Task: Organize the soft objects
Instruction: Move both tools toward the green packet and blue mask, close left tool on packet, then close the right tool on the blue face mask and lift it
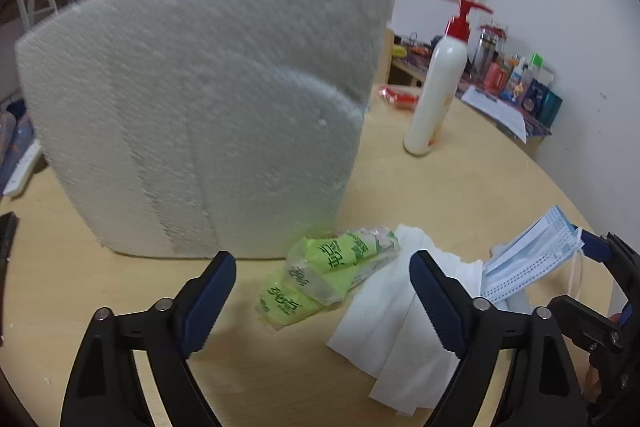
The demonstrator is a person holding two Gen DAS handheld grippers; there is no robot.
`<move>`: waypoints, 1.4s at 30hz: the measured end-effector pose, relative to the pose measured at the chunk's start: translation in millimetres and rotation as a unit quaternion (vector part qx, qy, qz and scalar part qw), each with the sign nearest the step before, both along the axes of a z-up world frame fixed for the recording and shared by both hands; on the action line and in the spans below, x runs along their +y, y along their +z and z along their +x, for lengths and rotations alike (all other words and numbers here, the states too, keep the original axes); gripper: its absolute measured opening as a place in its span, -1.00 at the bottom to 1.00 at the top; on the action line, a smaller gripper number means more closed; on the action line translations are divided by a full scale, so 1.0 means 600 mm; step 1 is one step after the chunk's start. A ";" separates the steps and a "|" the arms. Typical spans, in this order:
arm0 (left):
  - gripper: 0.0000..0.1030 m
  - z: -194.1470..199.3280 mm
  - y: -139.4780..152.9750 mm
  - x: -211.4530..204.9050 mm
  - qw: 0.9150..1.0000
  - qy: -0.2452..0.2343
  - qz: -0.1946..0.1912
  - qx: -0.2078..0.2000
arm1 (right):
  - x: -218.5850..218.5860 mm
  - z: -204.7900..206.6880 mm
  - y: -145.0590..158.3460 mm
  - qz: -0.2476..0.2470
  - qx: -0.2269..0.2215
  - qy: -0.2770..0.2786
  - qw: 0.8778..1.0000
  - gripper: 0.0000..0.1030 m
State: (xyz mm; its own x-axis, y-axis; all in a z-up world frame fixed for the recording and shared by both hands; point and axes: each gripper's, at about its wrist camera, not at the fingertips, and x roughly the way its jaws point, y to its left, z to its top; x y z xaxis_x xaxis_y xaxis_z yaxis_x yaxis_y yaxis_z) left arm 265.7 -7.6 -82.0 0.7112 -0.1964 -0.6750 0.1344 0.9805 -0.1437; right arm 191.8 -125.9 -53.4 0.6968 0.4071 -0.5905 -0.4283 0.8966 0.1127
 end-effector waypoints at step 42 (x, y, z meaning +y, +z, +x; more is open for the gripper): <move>-0.41 -0.020 0.009 0.012 0.998 -0.047 -0.038 -0.025 | 0.012 0.022 -0.015 -0.018 0.043 -0.041 0.998 0.05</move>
State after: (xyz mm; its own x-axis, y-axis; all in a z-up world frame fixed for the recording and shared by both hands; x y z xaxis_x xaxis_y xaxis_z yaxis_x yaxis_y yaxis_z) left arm 253.9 -0.2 -76.6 0.7200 -0.3132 -0.6192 0.2350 0.9497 -0.2071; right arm 205.2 -118.9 -62.4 0.6728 0.3284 -0.6630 -0.3437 0.9323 0.1130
